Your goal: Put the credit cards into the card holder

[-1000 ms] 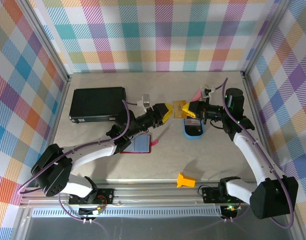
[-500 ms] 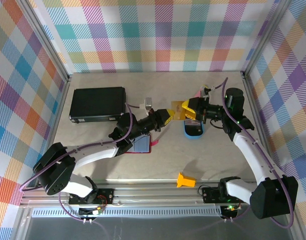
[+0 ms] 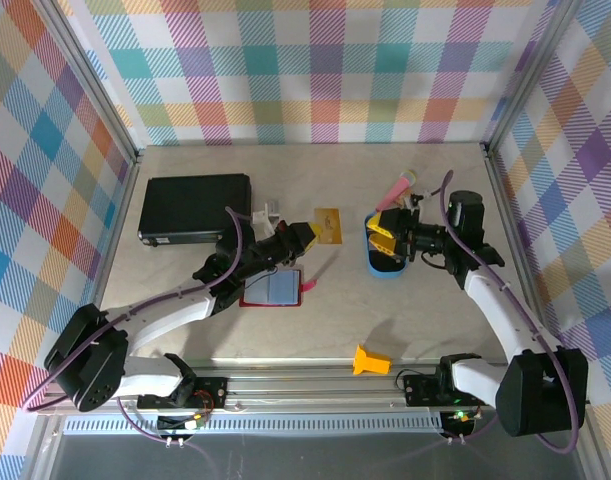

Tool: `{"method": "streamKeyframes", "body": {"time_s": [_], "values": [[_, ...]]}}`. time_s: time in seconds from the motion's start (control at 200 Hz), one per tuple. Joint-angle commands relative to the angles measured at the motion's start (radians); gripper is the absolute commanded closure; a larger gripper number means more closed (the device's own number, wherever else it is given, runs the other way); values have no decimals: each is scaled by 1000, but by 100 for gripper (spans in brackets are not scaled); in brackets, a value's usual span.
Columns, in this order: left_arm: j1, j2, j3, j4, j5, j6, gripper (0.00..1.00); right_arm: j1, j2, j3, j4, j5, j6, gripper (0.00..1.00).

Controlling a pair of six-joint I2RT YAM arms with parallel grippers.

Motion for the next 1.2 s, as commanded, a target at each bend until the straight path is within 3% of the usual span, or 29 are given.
{"method": "streamKeyframes", "body": {"time_s": [0.0,0.185,0.44,0.73,1.195], "values": [[11,-62,40,-154,-2,92,100,12,15,-18,96,-44,28,46],[27,-113,59,-272,-14,148,100,62,55,-13,130,-51,8,46],[48,-74,56,-209,74,99,100,77,92,-48,312,-53,101,49],[48,-35,51,-146,101,69,100,79,87,-57,338,-41,106,52],[26,67,1,176,126,-104,100,159,116,-70,432,-38,135,59]]}}
